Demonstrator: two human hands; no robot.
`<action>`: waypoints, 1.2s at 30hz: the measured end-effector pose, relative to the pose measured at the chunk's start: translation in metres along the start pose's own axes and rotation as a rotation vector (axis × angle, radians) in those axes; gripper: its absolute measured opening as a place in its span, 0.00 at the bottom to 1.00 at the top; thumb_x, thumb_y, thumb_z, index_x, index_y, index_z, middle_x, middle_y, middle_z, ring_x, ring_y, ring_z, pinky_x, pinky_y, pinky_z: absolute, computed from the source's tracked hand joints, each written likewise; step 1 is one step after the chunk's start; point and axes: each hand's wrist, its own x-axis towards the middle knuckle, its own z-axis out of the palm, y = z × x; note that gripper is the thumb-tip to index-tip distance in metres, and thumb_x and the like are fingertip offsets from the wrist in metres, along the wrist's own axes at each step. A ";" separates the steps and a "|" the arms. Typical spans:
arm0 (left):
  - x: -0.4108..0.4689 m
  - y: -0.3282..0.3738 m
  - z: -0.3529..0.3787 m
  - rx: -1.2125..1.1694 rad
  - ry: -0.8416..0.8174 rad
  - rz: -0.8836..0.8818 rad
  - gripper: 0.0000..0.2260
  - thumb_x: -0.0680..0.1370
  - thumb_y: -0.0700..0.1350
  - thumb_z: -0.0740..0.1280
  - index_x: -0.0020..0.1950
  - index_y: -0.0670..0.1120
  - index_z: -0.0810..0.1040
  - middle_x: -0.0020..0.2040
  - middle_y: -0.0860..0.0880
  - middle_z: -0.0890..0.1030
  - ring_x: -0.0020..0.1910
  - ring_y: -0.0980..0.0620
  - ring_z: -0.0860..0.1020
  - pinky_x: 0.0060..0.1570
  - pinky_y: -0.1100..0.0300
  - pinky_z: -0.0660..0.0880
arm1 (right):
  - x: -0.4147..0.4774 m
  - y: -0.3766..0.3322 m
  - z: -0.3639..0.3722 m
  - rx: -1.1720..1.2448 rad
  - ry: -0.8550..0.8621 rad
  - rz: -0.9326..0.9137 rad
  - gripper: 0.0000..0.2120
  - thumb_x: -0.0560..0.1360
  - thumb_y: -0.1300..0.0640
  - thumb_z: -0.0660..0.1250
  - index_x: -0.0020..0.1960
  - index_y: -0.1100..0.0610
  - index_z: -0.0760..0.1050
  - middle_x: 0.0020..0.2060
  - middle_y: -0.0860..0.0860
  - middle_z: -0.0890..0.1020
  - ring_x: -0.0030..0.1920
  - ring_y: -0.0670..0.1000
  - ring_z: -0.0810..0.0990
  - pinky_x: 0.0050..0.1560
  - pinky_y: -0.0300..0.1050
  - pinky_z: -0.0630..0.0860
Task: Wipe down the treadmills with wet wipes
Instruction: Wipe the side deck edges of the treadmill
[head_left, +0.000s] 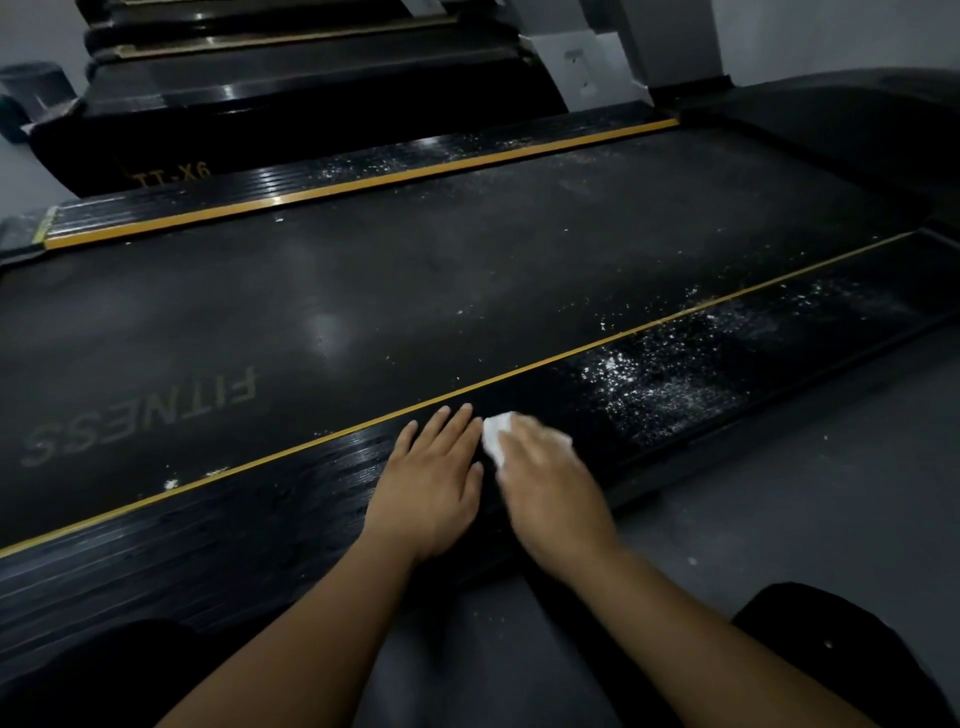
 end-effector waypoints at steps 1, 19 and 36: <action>0.000 0.000 0.000 0.000 0.000 0.002 0.37 0.75 0.60 0.33 0.83 0.52 0.54 0.83 0.55 0.50 0.82 0.55 0.46 0.76 0.56 0.38 | -0.013 -0.004 -0.002 0.016 -0.014 -0.029 0.25 0.81 0.49 0.52 0.74 0.58 0.69 0.73 0.55 0.72 0.74 0.56 0.69 0.75 0.53 0.65; 0.006 0.006 0.000 0.000 -0.051 -0.122 0.27 0.85 0.56 0.44 0.84 0.51 0.46 0.83 0.53 0.43 0.82 0.50 0.40 0.80 0.46 0.41 | 0.028 0.034 -0.011 0.040 0.080 0.203 0.21 0.83 0.57 0.53 0.75 0.60 0.67 0.76 0.56 0.67 0.77 0.58 0.63 0.74 0.55 0.64; 0.009 0.004 0.000 0.003 -0.056 -0.100 0.34 0.78 0.59 0.33 0.83 0.52 0.46 0.83 0.53 0.43 0.82 0.51 0.40 0.80 0.47 0.41 | 0.018 -0.005 -0.009 0.002 -0.042 -0.042 0.28 0.81 0.49 0.46 0.77 0.58 0.67 0.75 0.54 0.70 0.77 0.53 0.65 0.78 0.49 0.57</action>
